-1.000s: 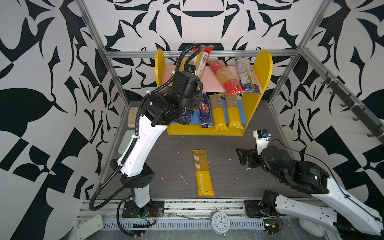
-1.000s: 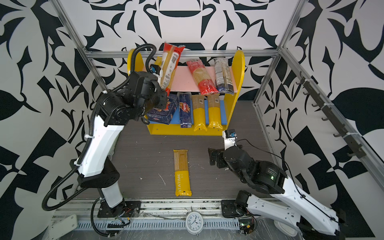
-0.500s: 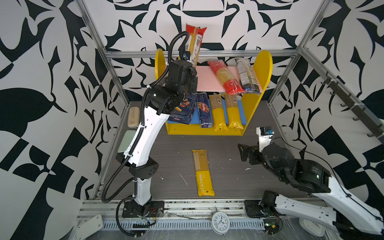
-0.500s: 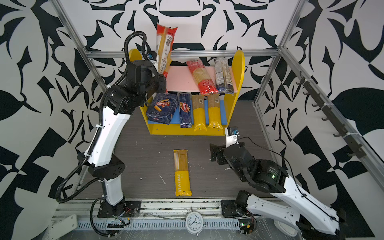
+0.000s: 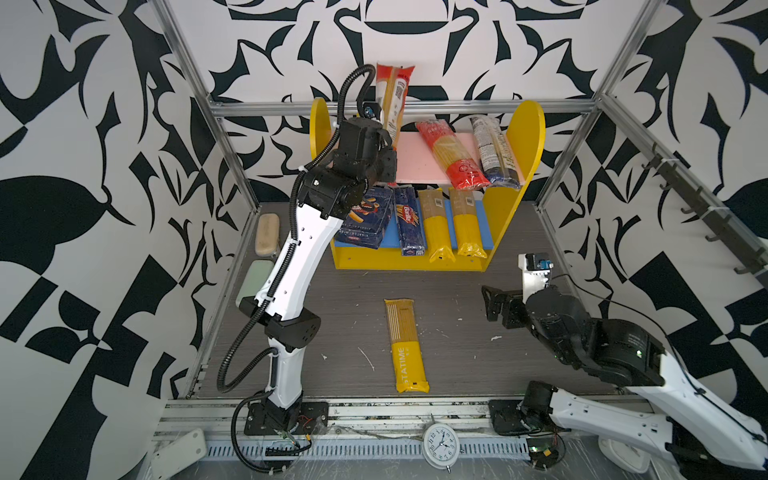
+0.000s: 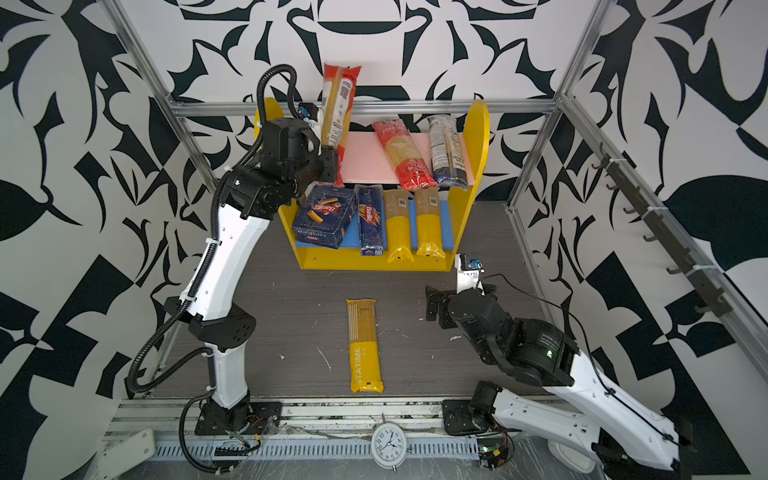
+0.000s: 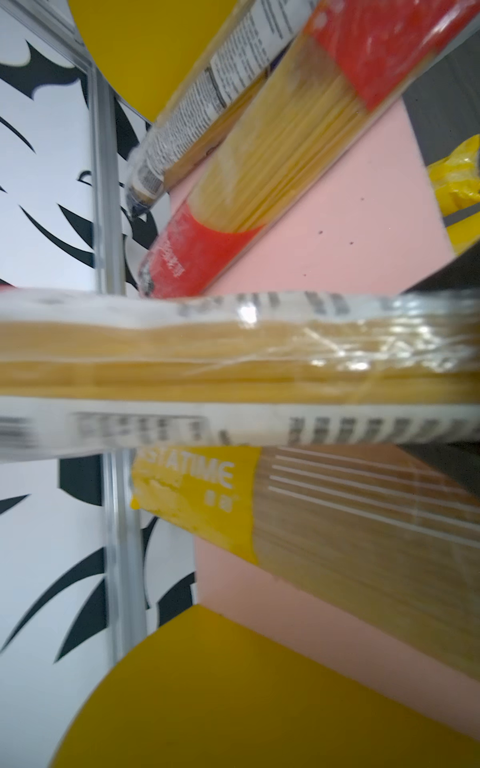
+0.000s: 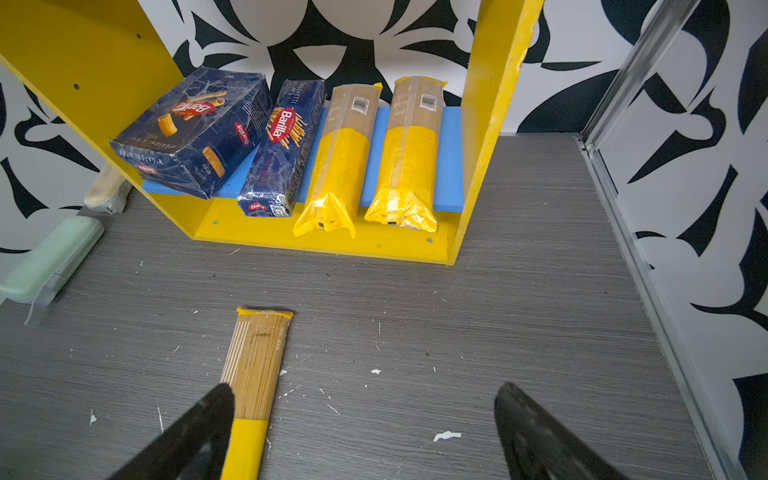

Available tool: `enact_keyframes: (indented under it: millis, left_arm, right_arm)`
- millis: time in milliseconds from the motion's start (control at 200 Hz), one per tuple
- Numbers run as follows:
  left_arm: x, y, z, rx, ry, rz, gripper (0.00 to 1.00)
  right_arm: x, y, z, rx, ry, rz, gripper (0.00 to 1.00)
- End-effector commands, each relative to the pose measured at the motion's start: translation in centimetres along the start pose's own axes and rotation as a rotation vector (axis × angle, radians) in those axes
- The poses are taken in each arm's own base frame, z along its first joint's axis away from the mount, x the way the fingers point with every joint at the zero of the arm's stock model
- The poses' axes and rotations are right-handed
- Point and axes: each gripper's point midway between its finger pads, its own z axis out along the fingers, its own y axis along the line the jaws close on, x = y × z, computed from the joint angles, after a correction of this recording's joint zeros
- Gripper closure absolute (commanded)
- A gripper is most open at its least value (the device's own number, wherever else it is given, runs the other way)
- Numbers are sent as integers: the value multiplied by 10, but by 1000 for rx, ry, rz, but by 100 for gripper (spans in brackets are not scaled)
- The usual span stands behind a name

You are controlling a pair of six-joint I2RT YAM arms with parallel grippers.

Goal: Place and organize the pasta boxes and bags onto the shelf
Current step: 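Lay the red-and-white bag on the pink top board and open the left gripper, then push the top-board bags with the left gripper while the right gripper reaches in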

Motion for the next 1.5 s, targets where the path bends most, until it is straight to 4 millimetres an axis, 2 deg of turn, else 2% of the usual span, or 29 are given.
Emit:
enact_keyframes:
  millis: [0, 85, 430, 560, 705, 805, 910, 1050, 1165, 1315, 1340, 1360, 1495]
  left_arm:
    - [-52, -1, -22, 46, -179, -68, 31]
    - [-52, 1, -22, 43, -176, -71, 16]
    - [-49, -1, -37, 84, -152, -107, 16]
    - [-40, -2, -44, 105, -111, -114, 16]
    - [-24, 3, -56, 94, -60, -127, 16]
    - [-11, 8, -66, 89, -32, -143, 16]
    - [6, 14, -77, 81, -7, -158, 16]
    - [27, 21, -95, 75, 16, -174, 16]
    - [45, 28, -109, 71, 36, -193, 16]
    - [69, 33, -121, 74, 67, -221, 16]
    - [75, 33, -118, 73, 82, -221, 16]
    - [71, 35, -131, 80, 62, -228, 16]
    - [82, 42, -140, 64, 74, -230, 16]
  right_arm:
    - [-15, -4, -7, 14, -43, 36, 0]
    - [-15, -7, -10, 12, -47, 40, 0]
    - [-12, -12, -14, 16, -38, 39, 0]
    - [-15, -6, -11, 16, -29, 18, 0]
    - [-30, 5, -11, 3, -45, -16, 0]
    - [-52, 17, -13, -7, -80, -54, 0]
    - [-86, 30, -16, 6, -140, -122, 0]
    - [-145, 55, -21, 26, -255, -210, 0]
    - [-185, 76, -19, 29, -337, -260, 0]
    - [-230, 94, 4, 87, -390, -324, 0]
    - [-235, 97, 9, 95, -397, -338, 0]
    - [-239, 98, 11, 99, -405, -345, 0]
    - [-258, 98, 41, 139, -417, -374, 0]
